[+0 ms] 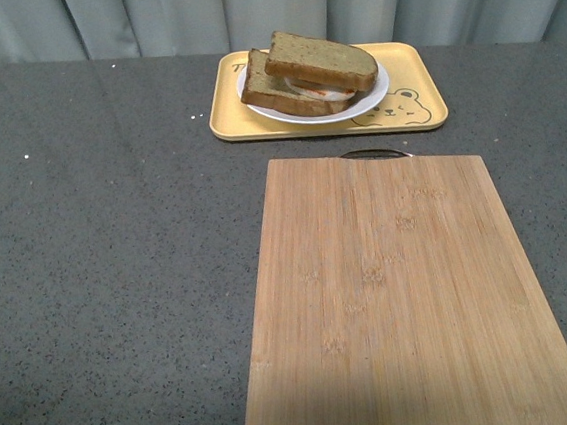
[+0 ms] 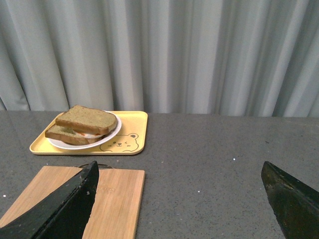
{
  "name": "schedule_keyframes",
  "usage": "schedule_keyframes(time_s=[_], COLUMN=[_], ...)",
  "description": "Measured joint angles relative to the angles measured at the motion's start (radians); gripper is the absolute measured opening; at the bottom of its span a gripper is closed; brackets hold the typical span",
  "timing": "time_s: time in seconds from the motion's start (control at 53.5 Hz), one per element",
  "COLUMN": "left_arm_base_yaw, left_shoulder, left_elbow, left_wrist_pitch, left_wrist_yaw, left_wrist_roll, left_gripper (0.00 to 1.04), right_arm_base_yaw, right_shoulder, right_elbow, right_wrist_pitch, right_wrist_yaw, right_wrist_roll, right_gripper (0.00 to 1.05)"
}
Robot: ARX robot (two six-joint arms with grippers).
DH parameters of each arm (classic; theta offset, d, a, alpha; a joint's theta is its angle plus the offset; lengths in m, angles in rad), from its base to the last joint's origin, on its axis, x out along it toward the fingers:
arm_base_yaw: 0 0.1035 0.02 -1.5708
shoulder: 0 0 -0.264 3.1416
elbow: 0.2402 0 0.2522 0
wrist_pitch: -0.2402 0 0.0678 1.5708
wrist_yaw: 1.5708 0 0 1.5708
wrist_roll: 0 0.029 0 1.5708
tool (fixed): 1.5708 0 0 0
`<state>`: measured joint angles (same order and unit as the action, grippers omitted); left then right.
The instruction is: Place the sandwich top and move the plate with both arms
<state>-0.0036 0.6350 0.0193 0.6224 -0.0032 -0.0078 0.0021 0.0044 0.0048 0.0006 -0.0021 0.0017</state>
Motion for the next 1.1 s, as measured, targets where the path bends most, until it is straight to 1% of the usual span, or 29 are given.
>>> schedule_keyframes(time_s=[0.205, 0.523, 1.102], left_arm_base_yaw=[0.001, 0.001, 0.001], left_shoulder=[-0.121, -0.267, -0.444], left_elbow=[0.0, -0.001, -0.001], left_wrist_pitch=[-0.115, -0.253, -0.427], left_wrist_yaw=[0.001, 0.001, 0.001], left_wrist_roll=[0.0, 0.0, 0.0], left_gripper=[0.04, 0.04, 0.04], right_arm_base_yaw=[0.0, 0.0, 0.0], right_shoulder=[0.0, 0.0, 0.0], right_elbow=[0.0, 0.0, 0.0], right_wrist_pitch=[0.0, 0.0, 0.0], right_wrist_yaw=[0.0, 0.0, 0.0], right_wrist_roll=[0.0, 0.0, 0.0], right_gripper=[0.95, 0.95, 0.95])
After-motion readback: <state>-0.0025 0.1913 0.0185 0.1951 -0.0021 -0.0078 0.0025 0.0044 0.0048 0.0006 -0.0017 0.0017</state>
